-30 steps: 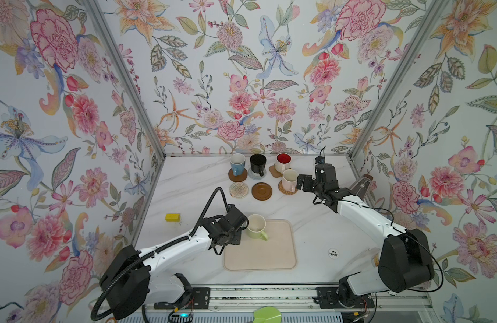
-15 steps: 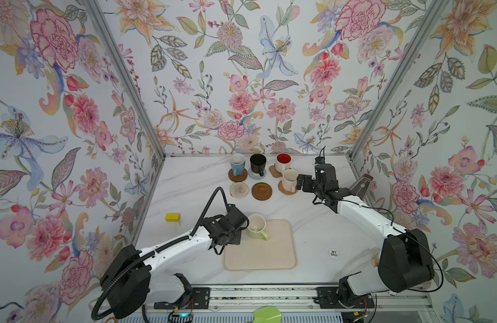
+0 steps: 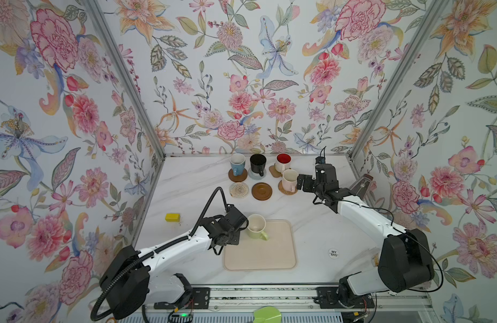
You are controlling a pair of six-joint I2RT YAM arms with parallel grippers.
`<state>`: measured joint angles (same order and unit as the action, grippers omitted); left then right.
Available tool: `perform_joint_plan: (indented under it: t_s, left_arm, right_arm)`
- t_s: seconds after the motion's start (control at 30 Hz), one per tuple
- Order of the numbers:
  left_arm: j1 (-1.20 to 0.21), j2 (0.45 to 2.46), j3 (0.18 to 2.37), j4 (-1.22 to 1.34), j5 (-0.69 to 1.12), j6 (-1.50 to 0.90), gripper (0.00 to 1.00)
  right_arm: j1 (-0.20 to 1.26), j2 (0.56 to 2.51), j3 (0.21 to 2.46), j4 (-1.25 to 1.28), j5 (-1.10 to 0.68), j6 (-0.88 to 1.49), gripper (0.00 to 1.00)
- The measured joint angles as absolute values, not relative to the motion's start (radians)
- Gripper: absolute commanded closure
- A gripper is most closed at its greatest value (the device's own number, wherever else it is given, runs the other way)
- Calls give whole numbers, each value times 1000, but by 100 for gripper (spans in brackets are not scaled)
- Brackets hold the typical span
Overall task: Place cups on coasters
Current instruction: Pick up the cup from the tray.
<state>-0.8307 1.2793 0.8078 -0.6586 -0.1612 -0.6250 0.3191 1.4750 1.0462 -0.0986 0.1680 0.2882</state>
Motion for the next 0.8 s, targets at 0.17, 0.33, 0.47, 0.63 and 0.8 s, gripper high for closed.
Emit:
perform_joint_plan:
  t_s: [0.17, 0.33, 0.47, 0.63, 0.8]
  left_arm:
    - [-831, 1229, 818, -690, -194, -625, 100]
    - [-831, 1172, 820, -710, -229, -623, 100]
    - [-830, 1167, 833, -723, -245, -608, 100]
    - [-817, 1179, 868, -722, -252, -582, 100]
    - [-779, 1209, 909, -699, -251, -541, 100]
  right_arm:
    - [319, 1475, 1046, -99, 168, 288, 1]
    - [319, 1475, 1046, -99, 168, 289, 1]
    - [319, 1475, 1046, -99, 168, 288, 1]
    - [319, 1462, 1037, -100, 168, 288, 1]
    - [318, 1435, 1024, -100, 168, 288, 1]
